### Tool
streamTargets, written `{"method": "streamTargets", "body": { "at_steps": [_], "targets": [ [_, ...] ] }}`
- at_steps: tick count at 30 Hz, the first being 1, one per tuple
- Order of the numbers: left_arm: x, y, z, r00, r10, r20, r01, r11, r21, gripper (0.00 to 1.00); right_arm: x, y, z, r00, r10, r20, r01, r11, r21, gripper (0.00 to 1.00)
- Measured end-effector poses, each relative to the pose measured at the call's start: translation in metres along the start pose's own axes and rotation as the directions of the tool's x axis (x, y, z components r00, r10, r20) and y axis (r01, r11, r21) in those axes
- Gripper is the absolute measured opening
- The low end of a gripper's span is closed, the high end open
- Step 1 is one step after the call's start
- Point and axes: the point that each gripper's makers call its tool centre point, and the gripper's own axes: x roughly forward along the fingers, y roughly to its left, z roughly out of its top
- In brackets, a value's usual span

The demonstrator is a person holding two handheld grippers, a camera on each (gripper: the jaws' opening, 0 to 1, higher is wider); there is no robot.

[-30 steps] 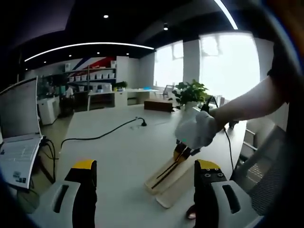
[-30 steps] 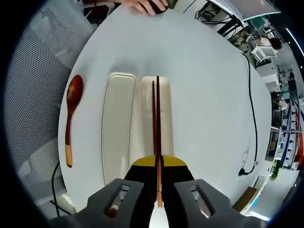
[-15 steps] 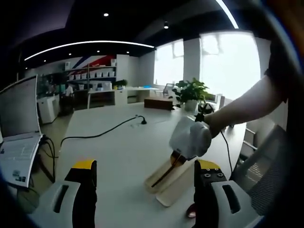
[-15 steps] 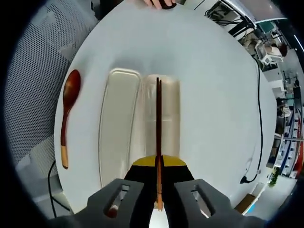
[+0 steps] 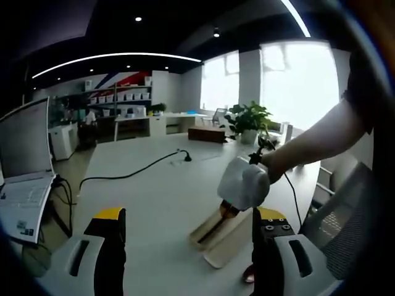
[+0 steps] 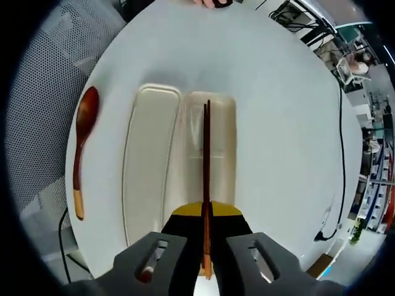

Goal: Arrange the utensils inside the cutlery case until each visible utensil rests in its matching compartment.

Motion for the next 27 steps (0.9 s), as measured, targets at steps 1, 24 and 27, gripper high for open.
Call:
{"method": "streamTargets", "body": {
  "at_steps": [1,24,27],
  "targets": [
    [0.0,0.0,0.0,1.0,0.001,0.0,-0.001,1.0,-0.001,0.87,0.0,0.0,0.0,1.0,0.0,0.001,0.0,1.0,-0.002,0.0],
    [-0.001,0.003,0.002,1.0,0.004,0.005,-0.004,1.0,-0.009,0.87,0.008,-0.008,0.006,1.0,-0.003,0.013,0.003,1.0,-0.007,0.0],
    [-0.001,0.003,0.002,1.0,0.005,0.006,-0.005,1.0,-0.01,0.87,0.009,-0.009,0.006,1.0,-0.006,0.015,0.006,1.0,-0.006,0.0]
  ]
}}
